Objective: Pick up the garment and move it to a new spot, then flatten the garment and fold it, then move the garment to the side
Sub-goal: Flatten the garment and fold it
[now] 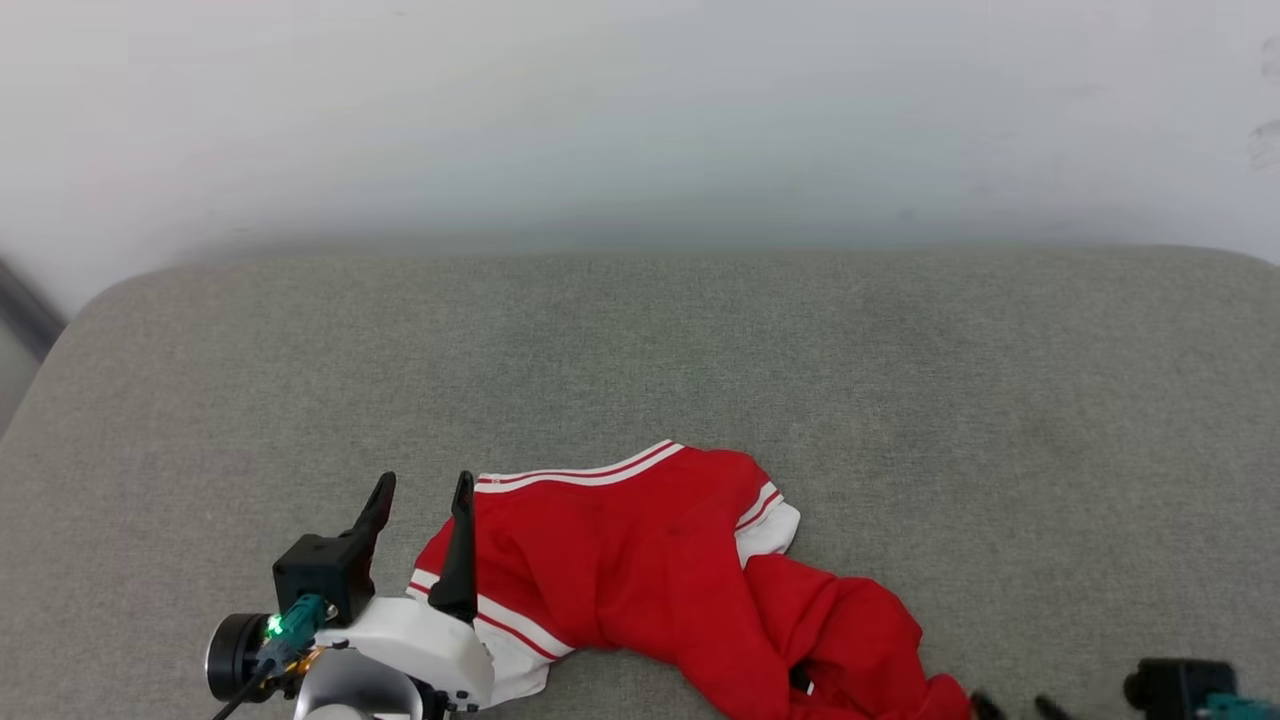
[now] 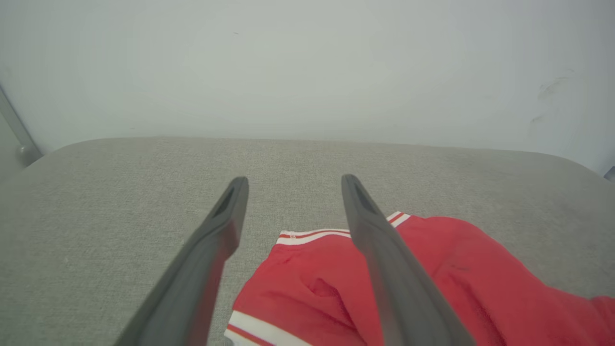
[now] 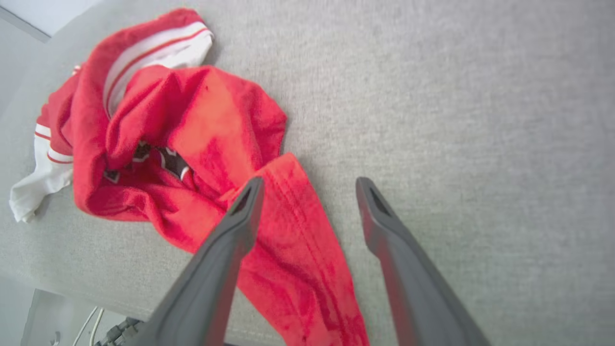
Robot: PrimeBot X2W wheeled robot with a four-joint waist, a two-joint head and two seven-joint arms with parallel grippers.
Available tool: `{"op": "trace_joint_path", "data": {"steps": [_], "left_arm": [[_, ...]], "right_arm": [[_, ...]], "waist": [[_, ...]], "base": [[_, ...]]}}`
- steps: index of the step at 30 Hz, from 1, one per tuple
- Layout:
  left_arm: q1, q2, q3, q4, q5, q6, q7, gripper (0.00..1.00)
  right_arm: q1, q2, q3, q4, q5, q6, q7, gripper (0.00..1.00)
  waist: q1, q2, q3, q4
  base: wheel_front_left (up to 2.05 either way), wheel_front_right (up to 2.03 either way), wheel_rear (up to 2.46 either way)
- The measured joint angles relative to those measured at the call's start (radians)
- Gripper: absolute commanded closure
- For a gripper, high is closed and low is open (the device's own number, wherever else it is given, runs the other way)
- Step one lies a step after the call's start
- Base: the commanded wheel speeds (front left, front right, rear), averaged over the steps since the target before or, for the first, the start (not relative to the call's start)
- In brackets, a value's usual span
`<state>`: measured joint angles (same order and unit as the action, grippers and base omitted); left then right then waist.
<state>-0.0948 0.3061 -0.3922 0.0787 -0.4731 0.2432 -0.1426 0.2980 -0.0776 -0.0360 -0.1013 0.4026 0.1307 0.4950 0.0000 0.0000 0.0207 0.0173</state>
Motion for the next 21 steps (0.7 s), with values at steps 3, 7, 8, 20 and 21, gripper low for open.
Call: {"op": "trace_joint_path", "data": {"steps": [3,7,8,20,21], "left_arm": [[0.009,0.001,0.001,0.001,-0.006,0.004,-0.001,0.0],[0.009,0.0,0.0,0.0,-0.007,0.006,-0.002,0.0],[0.008,-0.001,-0.002,0.0,-0.006,0.006,-0.002,0.0],[-0.084,-0.03,-0.045,-0.014,0.014,-0.016,-0.02,0.0],[-0.094,-0.034,-0.049,-0.013,0.015,-0.019,-0.022,0.0]], "right_arm": [[-0.026,-0.018,-0.014,-0.031,0.004,0.0,-0.066,0.0],[-0.079,-0.04,-0.034,-0.031,0.013,0.0,-0.091,0.0],[-0.096,-0.046,-0.04,-0.022,0.018,0.0,-0.091,0.0],[-0.455,-0.151,0.053,0.193,0.085,0.0,0.137,0.0],[-0.485,-0.155,0.072,0.211,0.098,0.0,0.171,0.0]], "waist": [[0.0,0.0,-0.01,-0.002],[-0.0001,0.0,-0.019,0.002],[0.0,0.0,-0.02,0.005],[0.0,0.0,0.06,0.079],[0.0,0.0,0.071,0.089]], "base": [[0.0,0.0,0.0],[0.0,0.0,0.0],[0.0,0.0,0.0],[0.0,0.0,0.0],[0.0,0.0,0.0]]}}
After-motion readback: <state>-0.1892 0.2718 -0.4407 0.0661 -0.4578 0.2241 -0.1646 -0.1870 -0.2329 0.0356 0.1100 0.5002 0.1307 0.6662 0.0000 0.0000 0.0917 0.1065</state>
